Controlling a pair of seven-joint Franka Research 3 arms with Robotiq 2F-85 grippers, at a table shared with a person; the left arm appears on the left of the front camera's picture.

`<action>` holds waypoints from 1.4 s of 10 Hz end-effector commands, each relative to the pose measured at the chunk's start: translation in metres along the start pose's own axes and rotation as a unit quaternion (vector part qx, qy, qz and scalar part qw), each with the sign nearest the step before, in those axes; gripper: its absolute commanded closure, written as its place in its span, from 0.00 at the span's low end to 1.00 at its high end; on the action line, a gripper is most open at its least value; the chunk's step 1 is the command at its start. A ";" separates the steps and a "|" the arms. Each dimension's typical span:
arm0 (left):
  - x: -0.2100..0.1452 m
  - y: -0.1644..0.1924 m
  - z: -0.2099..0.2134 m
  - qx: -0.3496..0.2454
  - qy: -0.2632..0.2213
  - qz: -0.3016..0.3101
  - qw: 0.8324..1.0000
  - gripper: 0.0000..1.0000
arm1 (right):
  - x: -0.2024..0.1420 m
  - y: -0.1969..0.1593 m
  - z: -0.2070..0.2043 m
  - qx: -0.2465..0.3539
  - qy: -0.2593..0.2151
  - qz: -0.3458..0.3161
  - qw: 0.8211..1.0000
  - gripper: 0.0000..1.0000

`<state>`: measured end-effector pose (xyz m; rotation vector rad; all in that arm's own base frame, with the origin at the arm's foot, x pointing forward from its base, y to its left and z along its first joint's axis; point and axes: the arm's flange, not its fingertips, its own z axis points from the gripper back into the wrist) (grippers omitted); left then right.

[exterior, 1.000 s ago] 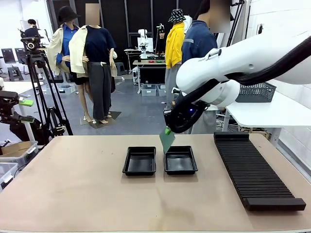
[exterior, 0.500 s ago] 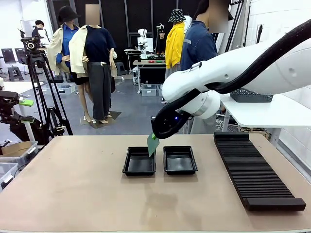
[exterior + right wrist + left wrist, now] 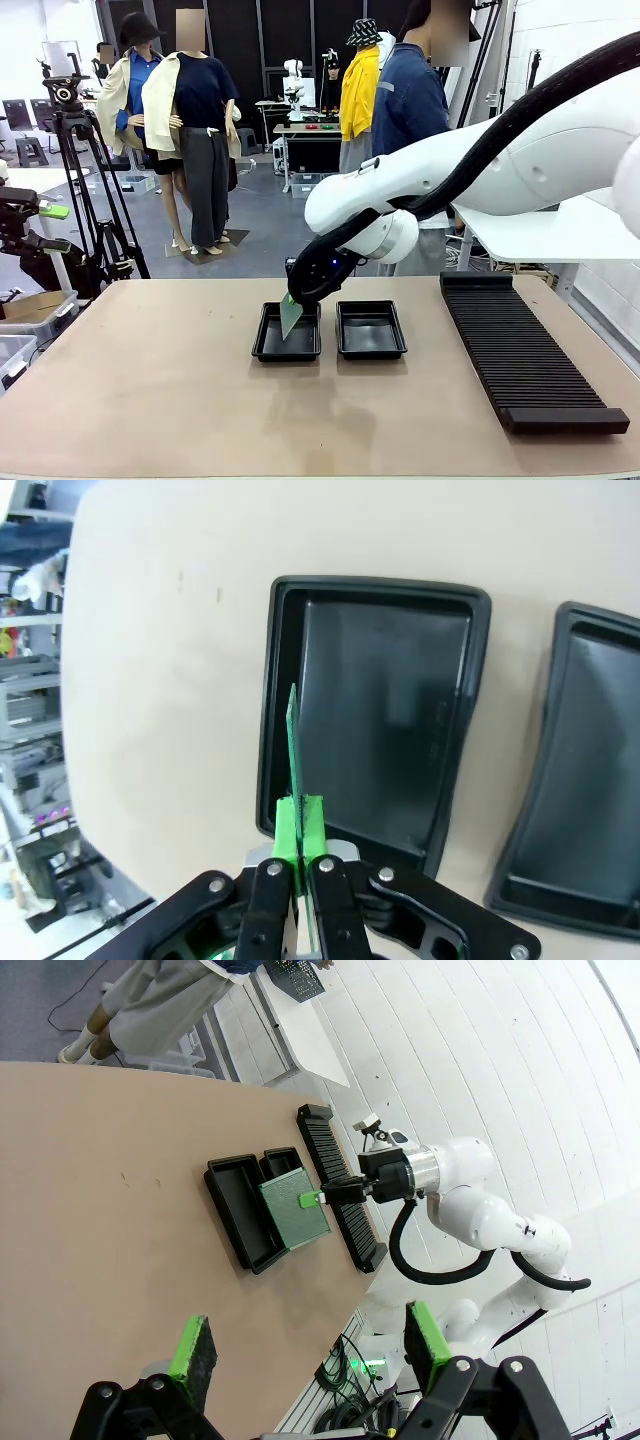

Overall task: Inspect and transfer BCBs to ESD trays.
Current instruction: Pick up the Blank PCB from the PCB Rack and place it in the left ESD tray.

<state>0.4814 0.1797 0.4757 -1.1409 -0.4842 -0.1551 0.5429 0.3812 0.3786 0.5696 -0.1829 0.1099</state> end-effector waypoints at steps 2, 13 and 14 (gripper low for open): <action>0.001 -0.003 0.001 0.002 -0.002 0.004 1.000 0.00 | 0.019 0.000 -0.016 0.000 0.002 -0.014 1.000 1.00; 0.001 -0.003 0.001 0.002 -0.002 0.004 1.000 0.00 | 0.018 -0.007 -0.022 0.007 0.004 -0.010 1.000 1.00; 0.001 -0.003 0.001 0.002 -0.002 0.004 1.000 0.00 | 0.018 -0.007 -0.022 0.007 0.004 -0.010 1.000 1.00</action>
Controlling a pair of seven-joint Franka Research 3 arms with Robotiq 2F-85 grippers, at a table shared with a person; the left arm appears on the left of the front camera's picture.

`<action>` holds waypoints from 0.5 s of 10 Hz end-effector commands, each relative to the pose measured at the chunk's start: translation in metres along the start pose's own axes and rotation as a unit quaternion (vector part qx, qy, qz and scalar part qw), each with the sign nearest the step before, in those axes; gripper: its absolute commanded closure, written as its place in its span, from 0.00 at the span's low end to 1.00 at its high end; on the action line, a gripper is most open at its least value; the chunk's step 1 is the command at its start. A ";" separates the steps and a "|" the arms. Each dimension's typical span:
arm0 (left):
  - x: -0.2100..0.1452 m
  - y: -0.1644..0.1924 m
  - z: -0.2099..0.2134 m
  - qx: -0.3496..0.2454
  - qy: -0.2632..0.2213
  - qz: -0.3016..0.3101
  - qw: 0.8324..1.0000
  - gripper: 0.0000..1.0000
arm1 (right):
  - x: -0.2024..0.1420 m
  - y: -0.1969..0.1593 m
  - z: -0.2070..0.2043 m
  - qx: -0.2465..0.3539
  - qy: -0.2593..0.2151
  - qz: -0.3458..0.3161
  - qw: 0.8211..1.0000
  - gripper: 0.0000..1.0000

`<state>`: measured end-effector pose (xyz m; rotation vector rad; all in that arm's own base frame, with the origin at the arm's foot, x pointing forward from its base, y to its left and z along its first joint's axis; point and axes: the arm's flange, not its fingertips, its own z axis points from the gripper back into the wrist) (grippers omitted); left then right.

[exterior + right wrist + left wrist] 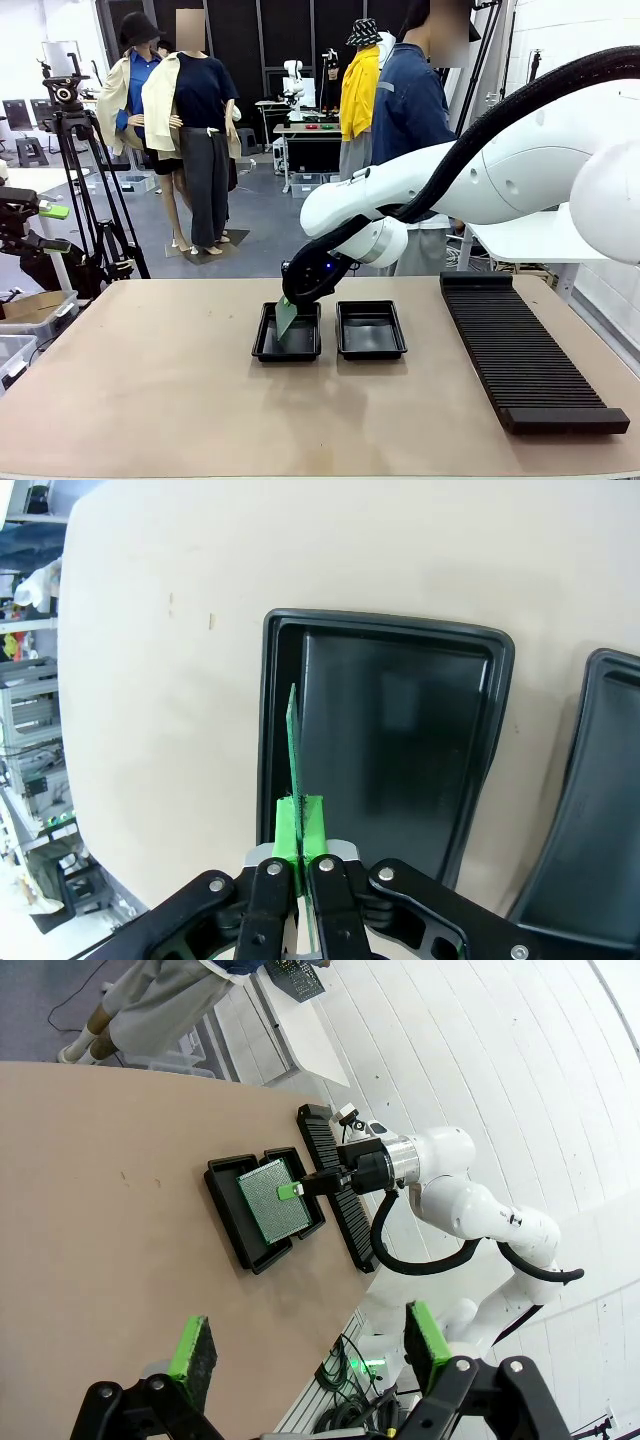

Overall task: Inspect and transfer BCBs to ESD trays.
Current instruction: Pick up the Blank PCB from the PCB Rack and place it in the left ESD tray.

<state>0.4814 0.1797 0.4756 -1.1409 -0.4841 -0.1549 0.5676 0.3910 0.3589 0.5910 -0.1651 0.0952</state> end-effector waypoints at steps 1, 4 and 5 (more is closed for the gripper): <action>0.001 -0.003 0.001 0.002 -0.002 0.004 1.000 0.00 | -0.003 -0.001 0.003 -0.003 -0.001 0.001 1.000 1.00; 0.001 -0.003 0.001 0.002 -0.002 0.004 1.000 0.00 | 0.002 -0.004 -0.002 0.005 -0.002 -0.007 1.000 1.00; 0.001 -0.003 0.001 0.002 -0.002 0.004 1.000 0.00 | 0.001 -0.009 -0.005 0.014 0.002 -0.007 1.000 1.00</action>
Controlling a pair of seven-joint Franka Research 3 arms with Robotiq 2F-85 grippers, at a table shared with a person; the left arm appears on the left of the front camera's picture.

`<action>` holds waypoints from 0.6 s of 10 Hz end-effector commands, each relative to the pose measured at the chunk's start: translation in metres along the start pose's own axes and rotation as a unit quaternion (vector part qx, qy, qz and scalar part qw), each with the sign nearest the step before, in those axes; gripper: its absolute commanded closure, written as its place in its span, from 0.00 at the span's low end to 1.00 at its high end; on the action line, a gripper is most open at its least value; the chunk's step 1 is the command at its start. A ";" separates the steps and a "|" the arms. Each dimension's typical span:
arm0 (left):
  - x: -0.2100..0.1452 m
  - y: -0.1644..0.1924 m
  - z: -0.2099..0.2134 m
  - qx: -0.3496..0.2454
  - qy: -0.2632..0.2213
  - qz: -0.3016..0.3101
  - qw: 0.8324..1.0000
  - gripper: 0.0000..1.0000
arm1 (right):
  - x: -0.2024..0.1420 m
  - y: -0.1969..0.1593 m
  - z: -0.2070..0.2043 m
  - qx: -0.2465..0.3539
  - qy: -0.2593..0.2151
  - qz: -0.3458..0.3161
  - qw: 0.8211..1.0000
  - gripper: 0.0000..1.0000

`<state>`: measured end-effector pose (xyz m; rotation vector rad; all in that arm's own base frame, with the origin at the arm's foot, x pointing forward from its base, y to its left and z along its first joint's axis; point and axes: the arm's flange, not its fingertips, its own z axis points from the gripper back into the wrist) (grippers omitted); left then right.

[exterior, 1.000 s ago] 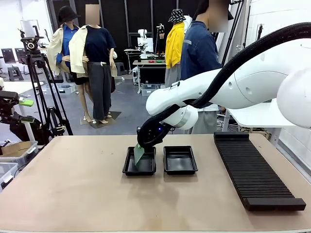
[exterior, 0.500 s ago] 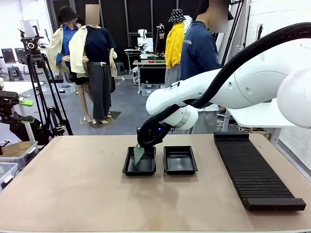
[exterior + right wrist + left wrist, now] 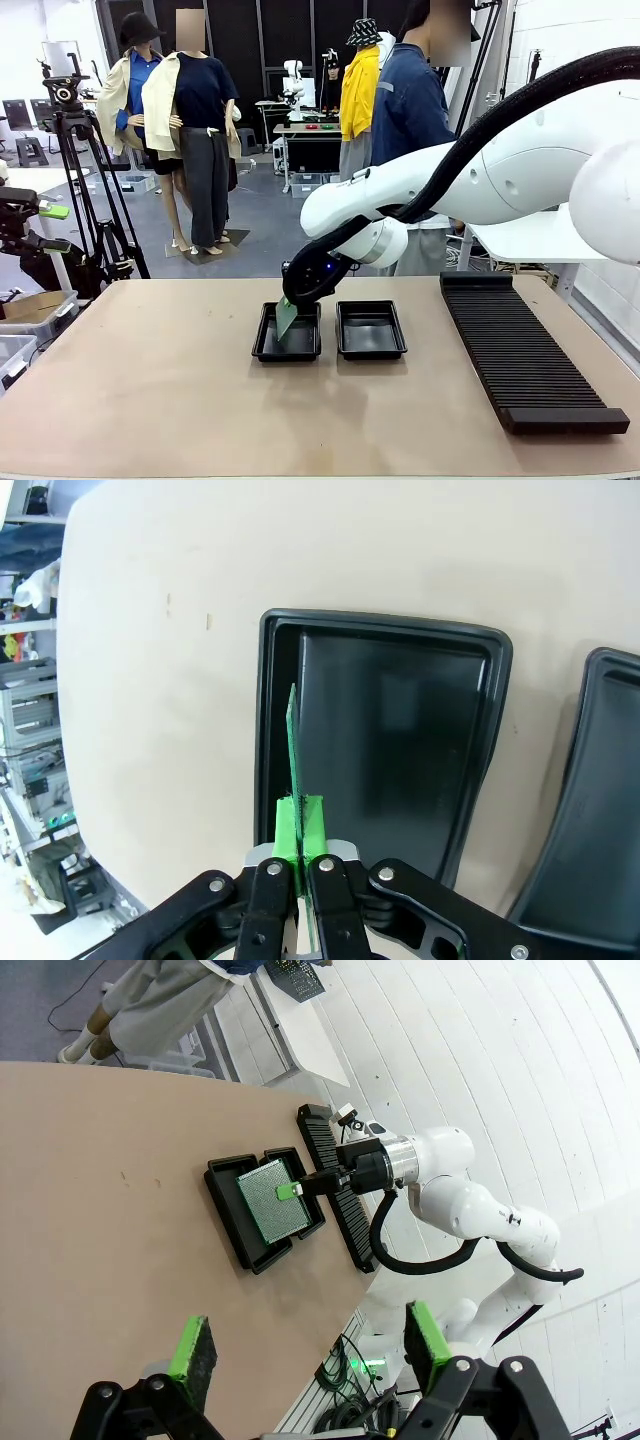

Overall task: Inspect and transfer BCBs to ESD trays.
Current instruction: Pick up the Blank PCB from the PCB Rack and place it in the left ESD tray.

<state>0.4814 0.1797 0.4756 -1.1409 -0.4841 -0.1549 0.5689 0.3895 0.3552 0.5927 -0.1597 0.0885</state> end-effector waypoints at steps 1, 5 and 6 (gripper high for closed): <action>0.001 -0.003 0.001 0.002 -0.002 0.004 1.000 0.00 | 0.003 -0.010 -0.006 0.020 0.002 -0.009 1.000 1.00; 0.001 -0.003 0.001 0.002 -0.002 0.004 1.000 0.00 | 0.005 -0.016 -0.012 0.033 0.006 -0.018 0.999 1.00; 0.001 -0.003 0.001 0.002 -0.002 0.004 1.000 0.00 | 0.005 -0.016 -0.014 0.030 0.006 -0.021 0.999 1.00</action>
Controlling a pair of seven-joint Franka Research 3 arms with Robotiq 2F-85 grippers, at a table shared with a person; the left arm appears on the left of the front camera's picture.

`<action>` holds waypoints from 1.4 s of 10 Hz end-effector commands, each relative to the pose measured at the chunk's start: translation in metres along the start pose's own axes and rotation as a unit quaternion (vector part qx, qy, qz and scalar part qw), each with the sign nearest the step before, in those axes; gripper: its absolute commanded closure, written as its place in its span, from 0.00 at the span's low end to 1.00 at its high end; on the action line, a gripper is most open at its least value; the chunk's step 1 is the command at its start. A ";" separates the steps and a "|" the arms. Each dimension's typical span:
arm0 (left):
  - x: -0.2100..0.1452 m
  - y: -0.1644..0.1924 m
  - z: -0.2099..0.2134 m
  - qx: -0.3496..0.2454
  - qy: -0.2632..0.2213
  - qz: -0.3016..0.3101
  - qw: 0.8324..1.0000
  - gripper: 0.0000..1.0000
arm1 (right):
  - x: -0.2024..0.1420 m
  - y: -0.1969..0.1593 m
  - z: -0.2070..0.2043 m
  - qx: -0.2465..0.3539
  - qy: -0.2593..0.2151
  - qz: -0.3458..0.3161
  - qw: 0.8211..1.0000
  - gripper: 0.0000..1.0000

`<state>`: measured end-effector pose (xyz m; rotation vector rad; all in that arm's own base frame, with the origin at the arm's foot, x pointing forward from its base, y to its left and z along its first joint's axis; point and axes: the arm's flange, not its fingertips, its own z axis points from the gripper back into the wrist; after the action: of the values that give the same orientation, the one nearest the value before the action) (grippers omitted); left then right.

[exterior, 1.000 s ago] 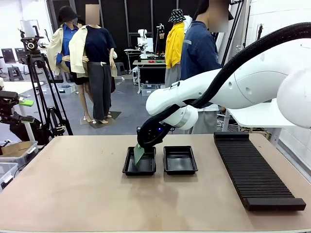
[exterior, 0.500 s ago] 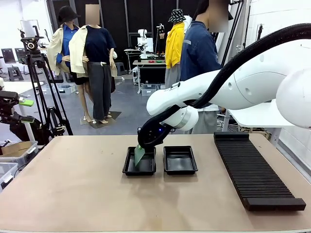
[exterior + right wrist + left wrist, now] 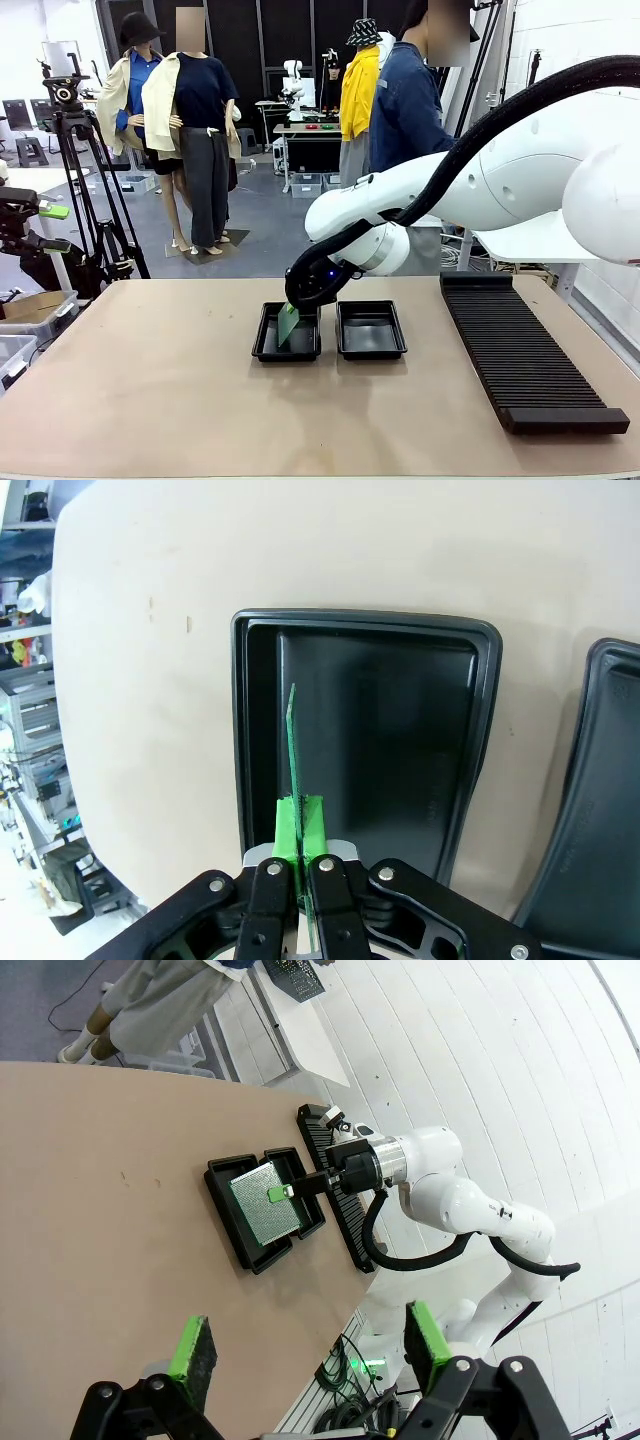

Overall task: Inspect and transfer BCBs to ESD trays.
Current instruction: Pick up the Blank PCB from the PCB Rack and place it in the left ESD tray.

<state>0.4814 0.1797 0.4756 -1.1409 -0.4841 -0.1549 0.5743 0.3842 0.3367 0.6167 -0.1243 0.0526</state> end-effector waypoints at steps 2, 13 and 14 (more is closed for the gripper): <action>0.001 -0.003 0.001 0.002 -0.002 0.004 1.000 0.00 | 0.001 0.006 0.000 -0.004 -0.010 -0.007 1.000 0.75; 0.001 -0.003 0.001 0.002 -0.002 0.004 1.000 0.00 | -0.022 0.057 0.015 -0.139 0.017 -0.037 0.989 0.00; 0.001 -0.003 0.001 0.002 -0.002 0.004 1.000 0.00 | -0.024 0.058 0.014 -0.146 0.017 -0.040 0.988 0.00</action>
<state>0.4814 0.1797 0.4756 -1.1409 -0.4841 -0.1549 0.5414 0.4171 0.3729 0.3638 -0.0719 -0.0079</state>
